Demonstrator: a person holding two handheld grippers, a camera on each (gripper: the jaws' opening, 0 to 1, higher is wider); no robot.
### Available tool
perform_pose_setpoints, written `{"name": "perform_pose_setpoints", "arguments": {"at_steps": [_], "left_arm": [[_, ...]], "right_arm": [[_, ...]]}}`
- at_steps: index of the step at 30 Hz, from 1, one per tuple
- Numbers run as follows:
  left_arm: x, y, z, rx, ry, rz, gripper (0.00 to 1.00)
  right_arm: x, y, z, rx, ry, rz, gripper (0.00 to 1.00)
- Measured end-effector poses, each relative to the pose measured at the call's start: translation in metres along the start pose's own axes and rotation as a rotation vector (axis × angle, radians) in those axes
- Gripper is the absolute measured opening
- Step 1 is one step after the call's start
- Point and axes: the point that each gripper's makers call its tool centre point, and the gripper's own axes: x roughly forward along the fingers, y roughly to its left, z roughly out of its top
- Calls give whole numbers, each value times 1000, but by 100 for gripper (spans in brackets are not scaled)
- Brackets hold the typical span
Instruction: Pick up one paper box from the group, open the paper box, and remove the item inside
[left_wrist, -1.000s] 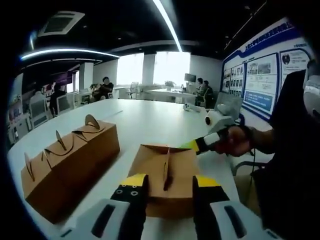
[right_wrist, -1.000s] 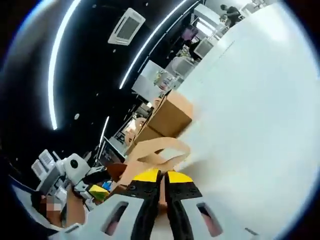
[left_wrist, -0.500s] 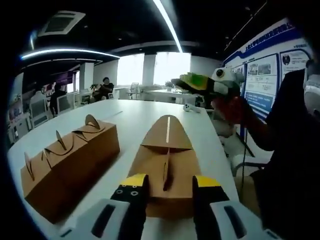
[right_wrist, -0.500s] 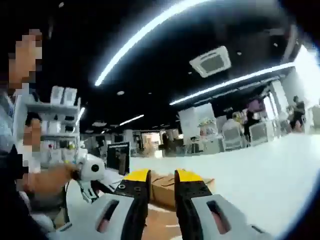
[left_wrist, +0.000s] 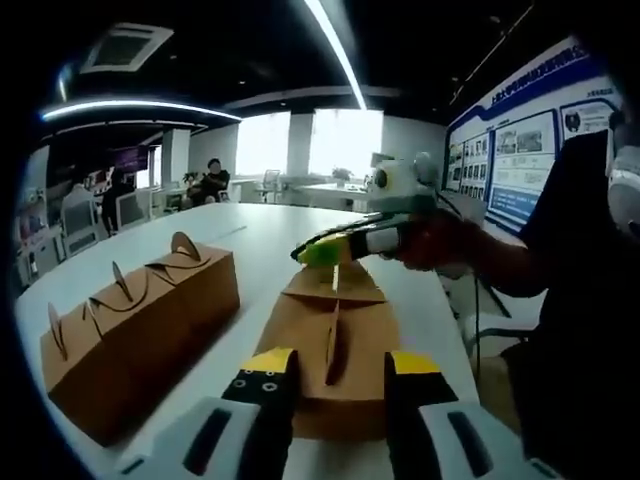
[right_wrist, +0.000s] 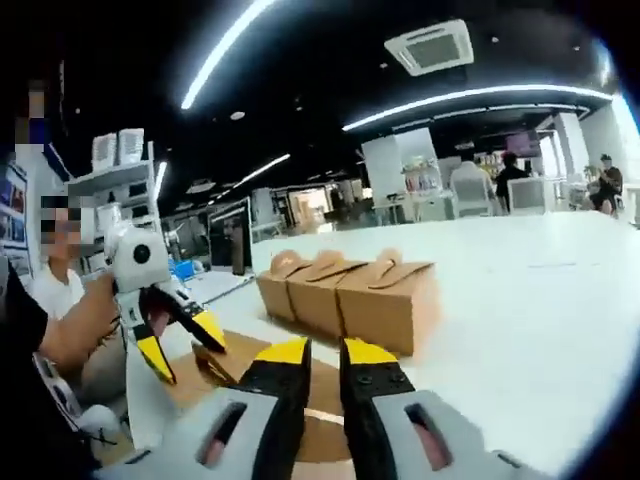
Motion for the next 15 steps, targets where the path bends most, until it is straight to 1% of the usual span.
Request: {"name": "perform_pose_setpoints", "arguments": {"at_steps": [3, 4, 5, 8, 10, 12, 14, 15], "left_arm": [[-1, 1, -1, -3, 2, -8, 36], [-1, 2, -1, -4, 4, -10, 36], [-1, 3, -1, -4, 6, -10, 36], [1, -1, 0, -5, 10, -13, 35], [4, -3, 1, -5, 10, -14, 34], [6, -3, 1, -3, 20, -12, 33], [6, -4, 1, -1, 31, -10, 33], [6, -4, 1, -2, 33, -10, 33]], "right_arm": [[6, 9, -7, -14, 9, 20, 8], [7, 13, -9, -8, 9, 35, 5], [8, 18, -10, 2, 8, 48, 3], [11, 22, -15, 9, 6, 53, 3], [14, 24, -24, 23, 35, 56, 3], [15, 24, -37, 5, 78, 44, 3], [14, 22, -43, 8, 87, 43, 3], [13, 22, -44, 37, 86, 46, 3]]}}
